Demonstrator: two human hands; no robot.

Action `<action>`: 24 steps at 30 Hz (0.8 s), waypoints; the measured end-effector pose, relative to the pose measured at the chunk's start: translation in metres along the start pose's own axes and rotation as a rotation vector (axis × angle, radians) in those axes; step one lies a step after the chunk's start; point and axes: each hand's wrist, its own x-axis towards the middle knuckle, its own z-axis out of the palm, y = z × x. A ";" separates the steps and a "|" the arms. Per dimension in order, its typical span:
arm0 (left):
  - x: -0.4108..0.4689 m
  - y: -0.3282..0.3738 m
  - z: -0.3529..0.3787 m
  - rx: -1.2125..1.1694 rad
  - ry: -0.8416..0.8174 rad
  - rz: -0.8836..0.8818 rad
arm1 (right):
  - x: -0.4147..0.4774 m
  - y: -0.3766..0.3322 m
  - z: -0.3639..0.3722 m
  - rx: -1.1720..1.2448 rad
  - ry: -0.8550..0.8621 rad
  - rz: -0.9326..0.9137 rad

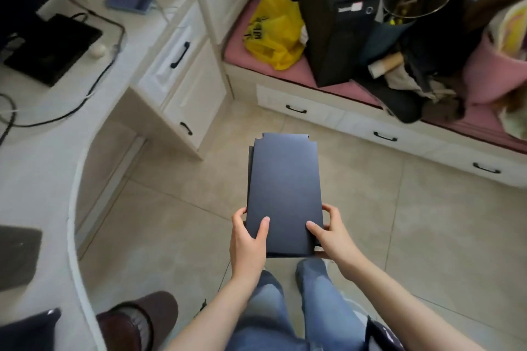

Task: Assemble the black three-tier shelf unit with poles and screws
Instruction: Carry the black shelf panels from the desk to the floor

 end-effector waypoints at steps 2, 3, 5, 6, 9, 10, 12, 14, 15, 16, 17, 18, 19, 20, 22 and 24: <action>0.005 0.013 0.023 0.003 -0.012 -0.013 | 0.012 -0.007 -0.022 -0.005 0.003 0.023; 0.007 0.018 0.036 -0.003 -0.007 -0.028 | 0.019 -0.010 -0.034 -0.009 0.002 0.032; 0.009 0.028 0.065 -0.018 0.013 -0.058 | 0.035 -0.016 -0.060 -0.012 0.002 0.043; 0.009 0.032 0.080 -0.023 0.021 -0.083 | 0.044 -0.018 -0.073 -0.022 0.001 0.054; 0.017 0.040 0.128 -0.029 0.044 -0.153 | 0.073 -0.018 -0.111 -0.067 -0.026 0.082; 0.022 0.040 0.140 -0.037 0.054 -0.160 | 0.084 -0.018 -0.122 -0.069 -0.034 0.081; 0.032 0.038 0.168 -0.063 0.065 -0.171 | 0.107 -0.016 -0.142 -0.075 -0.053 0.078; 0.041 0.034 0.190 -0.065 0.065 -0.194 | 0.126 -0.013 -0.156 -0.081 -0.061 0.079; 0.046 0.031 0.201 -0.062 0.065 -0.194 | 0.138 -0.011 -0.162 -0.070 -0.062 0.080; 0.053 0.026 0.212 -0.054 0.061 -0.182 | 0.152 -0.008 -0.169 -0.055 -0.064 0.078; 0.062 0.021 0.225 -0.037 0.051 -0.172 | 0.168 -0.003 -0.176 -0.044 -0.072 0.081; 0.074 0.014 0.237 -0.018 0.042 -0.167 | 0.185 0.003 -0.181 -0.044 -0.078 0.087; 0.085 0.006 0.249 0.002 0.030 -0.169 | 0.200 0.009 -0.186 -0.046 -0.084 0.099; 0.097 -0.003 0.260 0.018 0.015 -0.172 | 0.216 0.017 -0.189 -0.040 -0.086 0.111; 0.120 -0.026 0.281 0.043 -0.021 -0.158 | 0.250 0.037 -0.195 -0.030 -0.074 0.120; 0.146 -0.051 0.303 0.040 -0.048 -0.160 | 0.286 0.060 -0.199 -0.035 -0.060 0.136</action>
